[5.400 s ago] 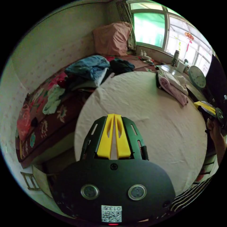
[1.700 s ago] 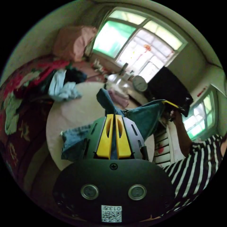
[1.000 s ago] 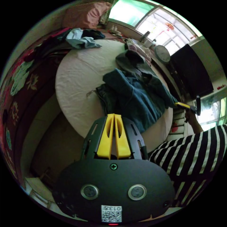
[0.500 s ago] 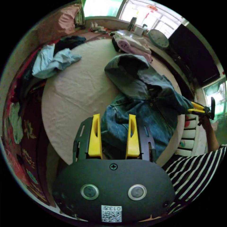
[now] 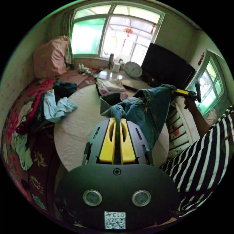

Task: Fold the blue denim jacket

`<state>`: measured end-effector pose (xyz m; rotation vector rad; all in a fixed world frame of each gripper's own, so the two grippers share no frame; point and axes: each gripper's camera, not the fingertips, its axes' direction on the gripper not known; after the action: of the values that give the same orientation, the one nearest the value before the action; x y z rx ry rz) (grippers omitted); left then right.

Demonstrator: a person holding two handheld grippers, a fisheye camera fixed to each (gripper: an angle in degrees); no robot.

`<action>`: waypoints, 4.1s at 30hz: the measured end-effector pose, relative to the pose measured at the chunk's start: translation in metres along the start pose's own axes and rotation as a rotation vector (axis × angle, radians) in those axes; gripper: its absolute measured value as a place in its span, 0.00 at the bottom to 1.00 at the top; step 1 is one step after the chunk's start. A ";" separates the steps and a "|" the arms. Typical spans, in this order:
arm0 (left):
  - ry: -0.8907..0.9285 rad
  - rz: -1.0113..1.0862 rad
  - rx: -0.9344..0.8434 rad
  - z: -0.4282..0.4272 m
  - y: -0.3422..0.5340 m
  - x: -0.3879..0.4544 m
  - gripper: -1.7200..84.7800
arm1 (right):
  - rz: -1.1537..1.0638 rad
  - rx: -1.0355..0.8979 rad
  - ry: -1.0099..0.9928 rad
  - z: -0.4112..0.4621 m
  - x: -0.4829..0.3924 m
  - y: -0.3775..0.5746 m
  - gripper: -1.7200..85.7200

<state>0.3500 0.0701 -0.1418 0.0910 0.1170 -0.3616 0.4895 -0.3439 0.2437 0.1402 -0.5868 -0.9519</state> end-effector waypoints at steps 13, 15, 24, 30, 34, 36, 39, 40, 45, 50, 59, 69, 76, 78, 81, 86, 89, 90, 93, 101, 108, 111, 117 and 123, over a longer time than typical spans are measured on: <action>-0.344 -0.351 0.036 -0.017 0.053 -0.107 0.05 | -0.102 0.139 -0.230 0.118 -0.076 -0.177 0.09; -0.377 -0.375 -0.038 0.006 0.065 -0.115 0.05 | -0.094 0.128 -0.217 0.125 -0.080 -0.161 0.11; -0.168 -0.456 -0.268 0.030 0.171 -0.079 0.17 | 0.089 -0.257 -0.315 0.227 -0.029 0.014 0.17; -0.102 -0.551 -0.379 0.069 0.231 -0.043 0.19 | -0.017 -0.290 -0.266 0.278 -0.016 0.019 0.21; -0.132 -0.560 -0.438 0.102 0.229 -0.050 0.18 | -0.070 -0.363 -0.388 0.332 -0.014 -0.004 0.20; -0.133 -0.570 -0.485 0.112 0.229 -0.055 0.16 | -0.097 -0.409 -0.354 0.347 -0.020 -0.011 0.16; -0.128 -0.545 -0.531 0.113 0.222 -0.061 0.11 | -0.129 -0.509 -0.331 0.356 -0.028 -0.034 0.08; -0.086 -0.547 -0.510 0.106 0.219 -0.065 0.10 | -0.180 -0.504 -0.291 0.352 -0.036 -0.045 0.07; 0.151 -0.442 -0.248 0.037 0.181 -0.071 0.07 | -0.338 -0.407 -0.258 0.302 -0.052 -0.103 0.06; 0.337 -0.139 -0.064 -0.071 0.125 -0.047 0.06 | -0.416 -0.400 -0.200 0.231 -0.032 -0.162 0.06; 0.219 -0.498 0.023 -0.043 0.160 -0.120 0.08 | -0.333 -0.463 -0.214 0.255 0.024 -0.192 0.07; -0.056 -0.879 0.058 0.002 0.283 -0.042 0.13 | -0.241 -0.374 -0.414 0.346 0.072 -0.096 0.16; -0.159 -0.894 -0.070 0.076 0.286 0.014 0.18 | -0.260 -0.506 -0.495 0.399 0.042 0.006 0.17; -0.091 -0.931 -0.030 0.085 0.284 0.006 0.19 | -0.247 -0.532 -0.531 0.414 0.034 0.013 0.18; -0.221 -0.931 -0.105 0.094 0.272 -0.006 0.21 | -0.251 -0.565 -0.539 0.438 0.023 0.014 0.17; -0.262 -0.932 -0.220 0.113 0.249 -0.024 0.09 | -0.435 -0.640 -0.494 0.453 0.000 0.011 0.06; -0.176 -0.941 -0.176 0.111 0.247 -0.032 0.05 | -0.582 -0.590 -0.359 0.441 0.008 -0.005 0.05; -0.154 -0.941 -0.161 0.108 0.246 -0.032 0.04 | -0.611 -0.548 -0.286 0.435 0.020 -0.014 0.05; -0.018 -0.835 -0.024 0.083 0.236 -0.020 0.04 | -0.596 -0.444 -0.159 0.423 0.059 -0.043 0.04; 0.579 -0.598 0.020 0.079 0.245 0.068 0.03 | -0.266 -0.391 -0.239 0.436 0.135 -0.058 0.09; 0.627 -0.796 -0.321 0.159 0.329 0.095 0.05 | -0.068 -0.382 -0.629 0.424 0.124 0.000 0.23; 0.495 -0.879 -0.175 0.112 0.348 0.070 0.09 | -0.025 -0.372 -0.637 0.427 0.119 0.014 0.23; 0.255 -0.980 -0.191 0.131 0.331 0.028 0.18 | -0.012 -0.483 -0.657 0.478 0.094 0.007 0.19; 0.052 -0.909 -0.435 0.191 0.292 0.020 0.04 | -0.281 -0.524 -0.476 0.440 0.037 -0.028 0.05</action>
<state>0.4914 0.3143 0.0639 -0.3997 0.2855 -1.2309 0.2526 -0.3292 0.6166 -0.4967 -0.7423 -1.3975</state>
